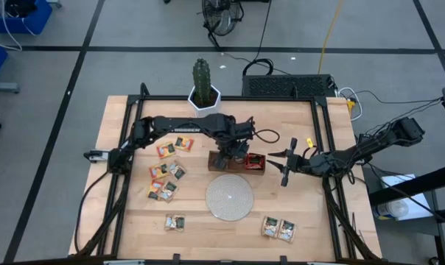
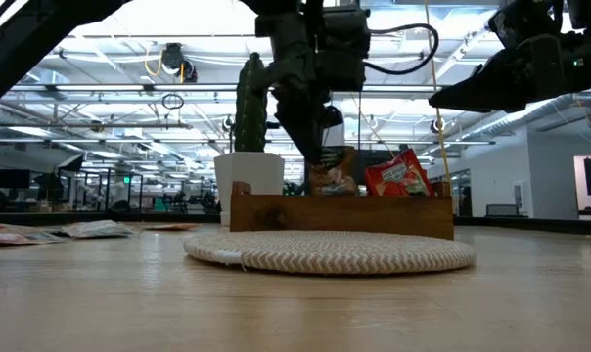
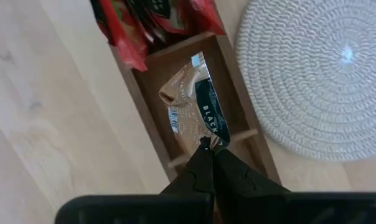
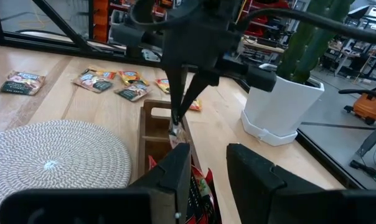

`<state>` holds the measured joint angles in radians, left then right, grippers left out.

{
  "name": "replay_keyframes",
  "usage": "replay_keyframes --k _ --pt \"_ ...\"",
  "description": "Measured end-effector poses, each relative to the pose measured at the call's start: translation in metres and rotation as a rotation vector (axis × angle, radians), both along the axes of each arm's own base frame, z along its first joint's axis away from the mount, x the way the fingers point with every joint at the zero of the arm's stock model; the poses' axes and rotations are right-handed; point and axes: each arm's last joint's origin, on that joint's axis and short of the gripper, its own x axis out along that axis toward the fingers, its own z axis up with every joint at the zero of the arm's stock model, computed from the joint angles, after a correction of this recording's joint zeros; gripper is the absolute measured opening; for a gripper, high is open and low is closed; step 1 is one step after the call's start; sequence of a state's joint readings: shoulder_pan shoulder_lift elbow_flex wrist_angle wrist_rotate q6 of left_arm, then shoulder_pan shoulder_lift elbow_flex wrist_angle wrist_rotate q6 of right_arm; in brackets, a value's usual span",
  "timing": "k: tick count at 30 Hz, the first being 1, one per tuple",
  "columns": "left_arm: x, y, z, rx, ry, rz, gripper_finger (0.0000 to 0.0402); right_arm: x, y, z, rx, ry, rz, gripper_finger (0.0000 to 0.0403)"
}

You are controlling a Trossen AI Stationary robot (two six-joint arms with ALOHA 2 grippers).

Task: Pick & Place Tea
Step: Put the brown tea bag into the middle section of the wooden organizer

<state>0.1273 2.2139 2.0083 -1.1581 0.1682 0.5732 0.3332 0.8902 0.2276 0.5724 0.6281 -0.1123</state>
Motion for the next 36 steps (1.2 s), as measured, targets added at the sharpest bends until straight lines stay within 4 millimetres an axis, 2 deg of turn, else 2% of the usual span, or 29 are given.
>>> replay_keyframes --k 5,17,28,36 --pt "0.001 0.006 -0.009 0.0 -0.012 0.023 0.0 0.0 0.0 0.0 0.0 0.0 0.0 0.0091" --pt "0.002 0.008 -0.013 -0.002 -0.026 0.04 0.0 0.0 0.0 0.0 0.002 0.0 0.0 0.0091" --pt "0.009 0.015 -0.034 -0.006 -0.003 0.077 0.0 0.0 0.0 0.0 0.003 0.0 0.0 0.0091" --pt "0.009 0.017 -0.034 0.106 0.012 0.121 0.0008 0.0 0.0 0.0 0.003 0.001 0.001 0.0091"
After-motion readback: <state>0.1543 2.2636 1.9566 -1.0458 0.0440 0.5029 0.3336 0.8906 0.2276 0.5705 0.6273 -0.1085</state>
